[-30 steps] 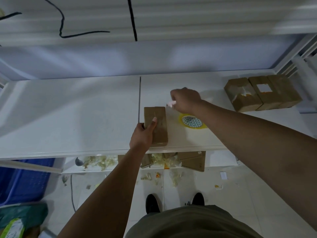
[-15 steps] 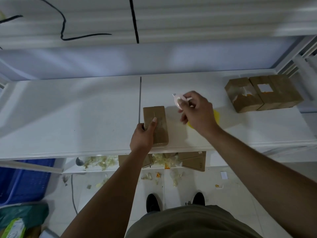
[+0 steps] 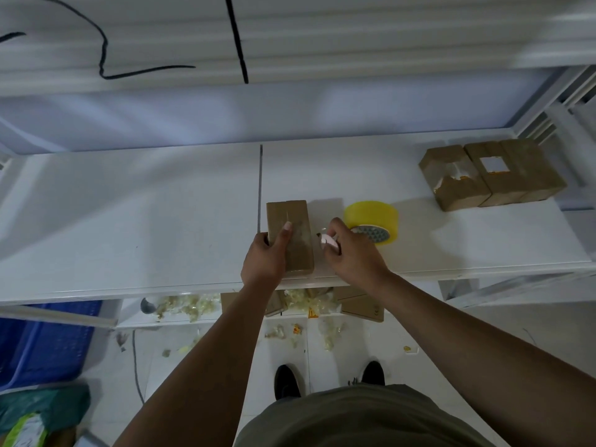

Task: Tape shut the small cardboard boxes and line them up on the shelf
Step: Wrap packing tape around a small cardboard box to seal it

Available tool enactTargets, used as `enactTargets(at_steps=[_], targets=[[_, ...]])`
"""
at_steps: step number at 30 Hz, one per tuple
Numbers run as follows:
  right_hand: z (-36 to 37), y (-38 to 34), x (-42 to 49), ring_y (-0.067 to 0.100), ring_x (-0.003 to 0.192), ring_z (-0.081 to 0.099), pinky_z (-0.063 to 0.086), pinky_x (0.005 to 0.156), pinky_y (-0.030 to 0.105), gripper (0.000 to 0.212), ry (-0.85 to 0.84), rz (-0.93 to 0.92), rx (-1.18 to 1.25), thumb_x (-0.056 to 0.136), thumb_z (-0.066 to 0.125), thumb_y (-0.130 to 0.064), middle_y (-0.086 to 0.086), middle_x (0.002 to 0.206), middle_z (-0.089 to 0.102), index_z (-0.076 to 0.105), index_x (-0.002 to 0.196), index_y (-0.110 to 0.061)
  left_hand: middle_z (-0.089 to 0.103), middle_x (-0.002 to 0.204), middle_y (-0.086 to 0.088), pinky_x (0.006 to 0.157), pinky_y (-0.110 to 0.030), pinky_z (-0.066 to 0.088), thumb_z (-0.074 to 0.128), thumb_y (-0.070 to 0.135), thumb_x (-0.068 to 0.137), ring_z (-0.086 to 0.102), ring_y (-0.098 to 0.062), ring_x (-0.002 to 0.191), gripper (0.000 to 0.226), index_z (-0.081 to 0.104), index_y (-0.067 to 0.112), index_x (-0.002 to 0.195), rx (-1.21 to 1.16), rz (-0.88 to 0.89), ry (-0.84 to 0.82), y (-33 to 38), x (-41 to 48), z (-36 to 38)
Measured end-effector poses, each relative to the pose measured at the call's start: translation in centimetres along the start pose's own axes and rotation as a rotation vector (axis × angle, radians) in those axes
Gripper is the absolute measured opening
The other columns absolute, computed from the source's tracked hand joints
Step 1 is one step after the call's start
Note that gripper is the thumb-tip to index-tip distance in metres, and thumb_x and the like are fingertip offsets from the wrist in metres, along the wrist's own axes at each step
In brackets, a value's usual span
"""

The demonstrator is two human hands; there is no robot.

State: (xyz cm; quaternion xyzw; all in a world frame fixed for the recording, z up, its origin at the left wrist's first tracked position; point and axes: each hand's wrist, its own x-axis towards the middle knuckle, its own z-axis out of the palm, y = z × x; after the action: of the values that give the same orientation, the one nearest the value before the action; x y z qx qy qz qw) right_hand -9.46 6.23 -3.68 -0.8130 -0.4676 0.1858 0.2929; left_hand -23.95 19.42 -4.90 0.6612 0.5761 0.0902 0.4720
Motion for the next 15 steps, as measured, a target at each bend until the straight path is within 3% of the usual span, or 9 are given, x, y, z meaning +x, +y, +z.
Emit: enactTargets(at_steps=[5,8,10,13,15], targets=[[-0.4,1.8,-0.3,0.021,0.065,0.056,0.041,0.056,0.033,0.013,-0.163,-0.077,-0.102,0.096,0.066,-0.028,-0.008,0.071,0.055,0.055,0.094,-0.022,0.070,0.099,0.011,0.093,-0.052,0.059,0.043,0.095,0.081,0.070,-0.021,0.095,0.075,0.060,0.029,0.111,-0.021,-0.006,0.015,-0.1,0.2,0.0],[-0.7,2.4,-0.2,0.027,0.089,0.069,0.054,0.071,0.036,0.020,-0.101,-0.002,-0.229,0.100,0.059,-0.042,-0.004,0.099,0.072,0.067,0.115,-0.031,0.076,0.097,0.009,0.091,-0.051,0.062,0.054,0.092,0.078,0.074,-0.019,0.093,0.073,0.068,0.028,0.108,-0.112,-0.013,0.004,-0.5,0.3,-0.1],[-1.0,2.5,-0.1,0.030,0.098,0.071,0.056,0.077,0.037,0.031,-0.090,-0.007,-0.350,0.102,0.054,-0.050,0.000,0.112,0.074,0.065,0.128,-0.037,0.079,0.091,0.009,0.087,-0.046,0.064,0.064,0.087,0.078,0.077,-0.017,0.089,0.063,0.074,0.028,0.101,-0.173,-0.011,-0.004,-0.7,0.5,-0.4],[-1.2,2.4,-0.1,0.032,0.098,0.072,0.055,0.075,0.036,0.035,-0.134,-0.034,-0.494,0.102,0.052,-0.054,0.002,0.112,0.073,0.060,0.131,-0.036,0.079,0.079,0.010,0.076,-0.035,0.064,0.067,0.082,0.081,0.077,-0.014,0.083,0.057,0.076,0.026,0.090,-0.136,0.040,0.024,-0.8,0.6,-0.9],[-1.4,1.9,-0.1,0.032,0.092,0.072,0.056,0.071,0.035,0.031,-0.102,-0.093,-0.488,0.101,0.055,-0.048,0.003,0.105,0.074,0.066,0.124,-0.030,0.078,0.078,0.010,0.076,-0.036,0.063,0.064,0.085,0.081,0.076,-0.013,0.080,0.060,0.075,0.026,0.089,-0.075,0.052,0.037,-0.7,0.6,-1.3]])
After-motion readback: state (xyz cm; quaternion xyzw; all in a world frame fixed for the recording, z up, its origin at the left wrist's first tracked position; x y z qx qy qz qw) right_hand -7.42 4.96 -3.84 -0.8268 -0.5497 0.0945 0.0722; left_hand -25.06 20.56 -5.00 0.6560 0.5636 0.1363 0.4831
